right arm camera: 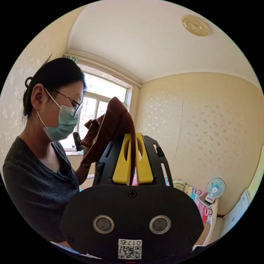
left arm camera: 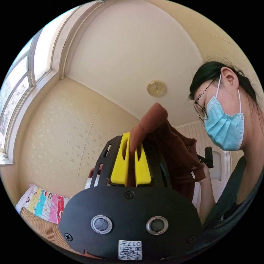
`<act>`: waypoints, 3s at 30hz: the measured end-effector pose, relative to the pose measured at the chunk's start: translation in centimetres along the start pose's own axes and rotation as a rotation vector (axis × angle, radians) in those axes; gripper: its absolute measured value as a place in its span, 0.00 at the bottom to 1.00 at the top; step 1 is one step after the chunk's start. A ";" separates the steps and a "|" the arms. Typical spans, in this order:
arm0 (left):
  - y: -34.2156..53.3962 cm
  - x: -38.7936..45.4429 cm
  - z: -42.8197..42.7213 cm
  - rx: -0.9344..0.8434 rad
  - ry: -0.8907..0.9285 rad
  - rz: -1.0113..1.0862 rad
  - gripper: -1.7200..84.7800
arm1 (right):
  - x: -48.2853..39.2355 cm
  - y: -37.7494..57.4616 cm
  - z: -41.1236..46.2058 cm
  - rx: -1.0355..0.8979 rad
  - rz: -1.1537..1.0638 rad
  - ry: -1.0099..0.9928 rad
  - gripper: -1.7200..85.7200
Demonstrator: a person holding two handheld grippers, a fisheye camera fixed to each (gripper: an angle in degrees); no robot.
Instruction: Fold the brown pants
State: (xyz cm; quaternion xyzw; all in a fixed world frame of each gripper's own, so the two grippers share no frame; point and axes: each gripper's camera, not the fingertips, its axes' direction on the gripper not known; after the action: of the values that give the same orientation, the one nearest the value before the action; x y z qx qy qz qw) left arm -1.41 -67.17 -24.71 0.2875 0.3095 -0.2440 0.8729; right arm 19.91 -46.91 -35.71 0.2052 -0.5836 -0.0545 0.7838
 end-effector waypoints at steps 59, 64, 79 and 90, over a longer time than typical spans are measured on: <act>22.2 -89.2 -7.4 -1.682 -0.351 -1.281 0.04 | 28.0 79.6 9.1 -1.375 1.573 -0.664 0.15; 21.4 -89.7 -6.7 -1.854 -0.293 -1.210 0.04 | 32.8 77.5 2.6 -1.350 1.546 -0.531 0.14; 15.8 -93.6 -7.4 -1.470 -0.731 -1.270 0.08 | 43.5 74.9 -20.1 -1.035 1.717 -0.170 0.13; 21.2 -85.6 9.9 -1.659 0.223 -1.126 0.01 | 36.6 74.4 -15.9 -0.931 1.728 -0.606 0.13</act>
State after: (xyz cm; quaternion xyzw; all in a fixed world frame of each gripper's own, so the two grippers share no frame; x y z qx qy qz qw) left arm -43.70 -37.23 47.33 -0.5774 0.5522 -0.3002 0.5211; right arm 34.82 12.98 21.92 -0.6317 -0.6263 0.2579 0.3771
